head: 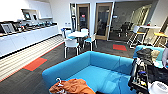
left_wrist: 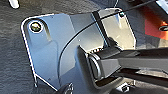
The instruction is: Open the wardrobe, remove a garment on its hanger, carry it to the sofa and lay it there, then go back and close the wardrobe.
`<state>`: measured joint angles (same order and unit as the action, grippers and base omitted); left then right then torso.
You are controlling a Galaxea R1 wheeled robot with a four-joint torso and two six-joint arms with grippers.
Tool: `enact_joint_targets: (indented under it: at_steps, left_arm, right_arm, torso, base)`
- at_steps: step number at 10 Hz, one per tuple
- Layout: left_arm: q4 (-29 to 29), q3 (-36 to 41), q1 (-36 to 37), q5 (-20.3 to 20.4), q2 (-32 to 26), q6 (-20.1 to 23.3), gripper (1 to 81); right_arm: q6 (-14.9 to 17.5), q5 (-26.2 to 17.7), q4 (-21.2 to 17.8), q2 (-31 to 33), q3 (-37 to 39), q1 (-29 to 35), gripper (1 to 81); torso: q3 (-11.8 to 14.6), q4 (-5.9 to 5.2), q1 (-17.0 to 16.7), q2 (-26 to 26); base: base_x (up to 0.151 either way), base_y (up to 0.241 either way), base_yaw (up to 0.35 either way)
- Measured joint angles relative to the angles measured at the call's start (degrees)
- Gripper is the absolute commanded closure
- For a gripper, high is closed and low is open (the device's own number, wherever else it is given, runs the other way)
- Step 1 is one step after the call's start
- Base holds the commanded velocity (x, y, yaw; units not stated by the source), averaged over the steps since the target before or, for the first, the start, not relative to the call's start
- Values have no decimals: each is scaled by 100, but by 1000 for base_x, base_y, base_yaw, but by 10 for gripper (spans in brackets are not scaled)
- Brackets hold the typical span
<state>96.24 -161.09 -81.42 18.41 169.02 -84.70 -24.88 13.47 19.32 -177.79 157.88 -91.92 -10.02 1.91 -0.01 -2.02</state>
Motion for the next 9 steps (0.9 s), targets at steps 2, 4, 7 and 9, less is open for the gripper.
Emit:
enact_joint_targets:
  at_steps: [2, 4, 7, 9]
  left_arm:
    - [0, 0, 48, -140, 7, 0, 10]
    - [0, 1, 13, -262, 61, 0, 10]
    - [0, -5, 13, -304, 66, 2, 10]
    - [1, -5, 13, -304, 74, 2, 10]
  right_arm:
    - [-2, -9, 0, -22, 0, -56, 10]
    - [0, 0, 0, -5, 26, 7, 10]
    - [0, -61, -1, -16, 20, -9, 10]
    - [0, -96, 0, -13, 20, -15, 10]
  torso:
    - [0, 0, 0, 0]
    - [0, 0, 1, 0]
    - [0, 0, 1, 0]
    - [0, 0, 1, 0]
  base:
    - [0, 0, 264]
    - [0, 0, 287]
    - [0, 0, 299]
    - [0, 0, 300]
